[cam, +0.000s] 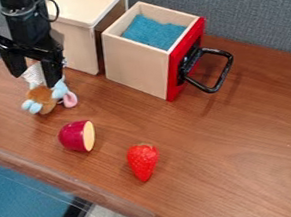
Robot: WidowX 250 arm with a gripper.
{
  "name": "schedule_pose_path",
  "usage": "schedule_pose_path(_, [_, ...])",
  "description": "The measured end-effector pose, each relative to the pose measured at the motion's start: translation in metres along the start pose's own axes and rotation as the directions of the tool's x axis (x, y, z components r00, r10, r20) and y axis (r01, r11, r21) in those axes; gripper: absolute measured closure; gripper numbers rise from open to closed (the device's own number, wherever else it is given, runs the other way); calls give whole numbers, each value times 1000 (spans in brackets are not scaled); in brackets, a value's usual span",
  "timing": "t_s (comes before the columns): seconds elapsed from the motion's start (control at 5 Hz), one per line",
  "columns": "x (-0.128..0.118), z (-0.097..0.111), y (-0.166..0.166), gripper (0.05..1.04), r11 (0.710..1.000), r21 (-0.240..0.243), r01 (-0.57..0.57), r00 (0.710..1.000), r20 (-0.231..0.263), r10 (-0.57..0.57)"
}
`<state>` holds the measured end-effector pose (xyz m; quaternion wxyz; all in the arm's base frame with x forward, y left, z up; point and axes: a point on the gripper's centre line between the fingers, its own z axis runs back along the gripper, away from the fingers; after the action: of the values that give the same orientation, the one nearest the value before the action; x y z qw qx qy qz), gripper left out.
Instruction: Pick the red strawberry and put it in the drawer
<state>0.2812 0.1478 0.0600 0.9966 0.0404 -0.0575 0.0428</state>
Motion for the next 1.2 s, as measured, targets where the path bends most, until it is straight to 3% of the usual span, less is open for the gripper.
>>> schedule_pose_path(0.2, [-4,-7,-3,84,1000,-13,-5,1000,-25,4])
schedule_pose_path(0.4, [-22,5,-42,84,996,-53,76,997,-18,-77])
schedule_pose_path(0.6, [-38,32,-77,84,988,-80,134,991,31,-132])
schedule_pose_path(0.8, [-58,45,-116,84,970,-132,202,979,50,-197])
schedule_pose_path(1.2, [-74,19,-156,84,974,-107,198,980,12,-198])
